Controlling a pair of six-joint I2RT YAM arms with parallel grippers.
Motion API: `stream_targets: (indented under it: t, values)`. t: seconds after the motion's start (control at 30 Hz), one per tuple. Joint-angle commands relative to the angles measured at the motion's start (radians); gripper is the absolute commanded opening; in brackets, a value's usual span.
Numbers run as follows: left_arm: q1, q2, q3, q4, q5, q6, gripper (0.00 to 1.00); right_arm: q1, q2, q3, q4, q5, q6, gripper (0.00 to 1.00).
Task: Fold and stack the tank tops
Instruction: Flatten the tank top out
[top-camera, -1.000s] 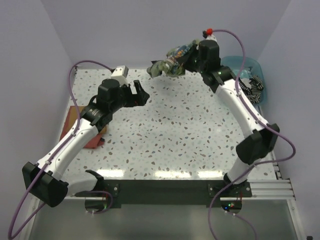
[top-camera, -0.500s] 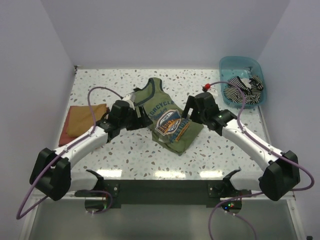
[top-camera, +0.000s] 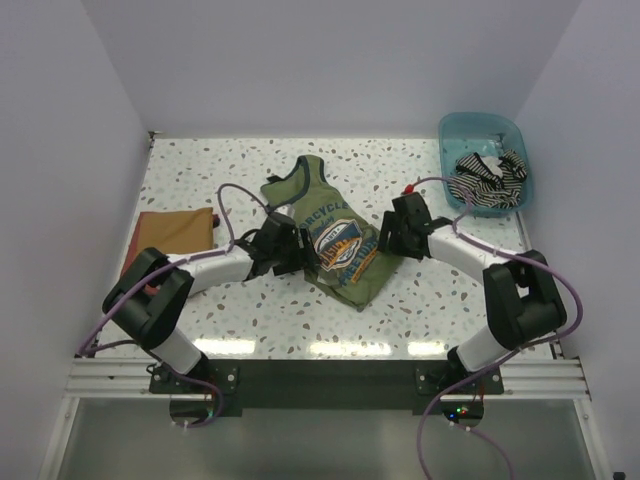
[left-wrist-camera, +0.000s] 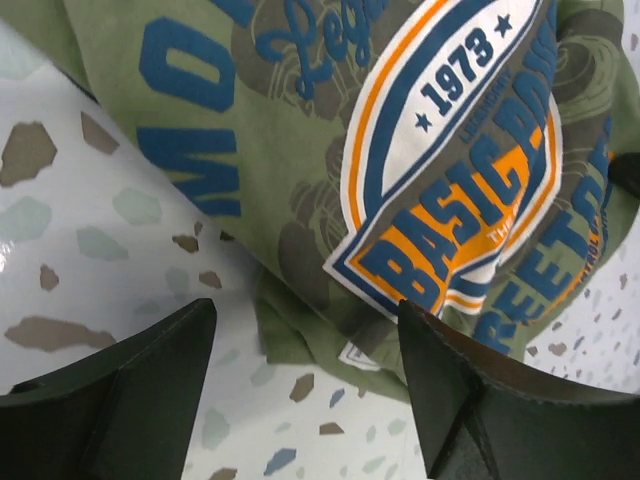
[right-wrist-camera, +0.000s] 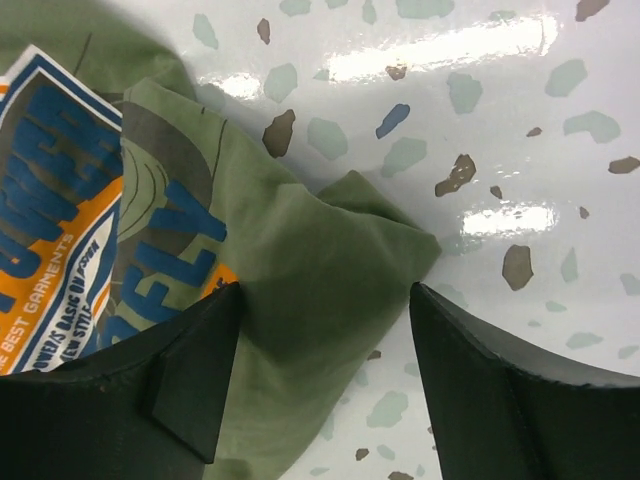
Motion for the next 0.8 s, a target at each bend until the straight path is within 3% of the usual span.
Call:
stream_targets:
  t: [0.0,0.1,0.2,0.23,0.43,0.57,0.7,0.77]
  values:
    - [0.001,0.042,0.052,0.028,-0.056,-0.024,0.76,0.003,0.032,0.021,0.071,-0.025,-0.055,0.7]
    - [-0.013,0.05,0.015,0.028,-0.06,-0.033,0.7,0.003,0.026,0.008,0.068,-0.016,-0.055,0.56]
    - [-0.016,0.047,-0.038,0.098,-0.048,-0.056,0.59,0.003,0.003,0.002,0.054,-0.011,-0.047,0.34]
    - [-0.018,0.035,-0.049,0.1,-0.05,-0.062,0.58,0.003,-0.005,0.004,0.038,-0.01,-0.044,0.33]
    - [-0.047,-0.094,-0.141,0.106,-0.093,-0.045,0.63,0.003,-0.078,-0.008,0.004,0.004,-0.051,0.45]
    - [-0.05,-0.12,-0.181,0.074,-0.12,-0.044,0.58,0.003,-0.129,-0.022,-0.015,0.039,-0.052,0.56]
    - [-0.055,-0.081,-0.172,0.088,-0.119,-0.042,0.54,-0.001,-0.163,-0.025,-0.027,0.064,-0.049,0.57]
    - [-0.062,-0.036,-0.141,0.089,-0.131,-0.024,0.48,-0.007,-0.17,-0.022,-0.036,0.073,-0.049,0.57]
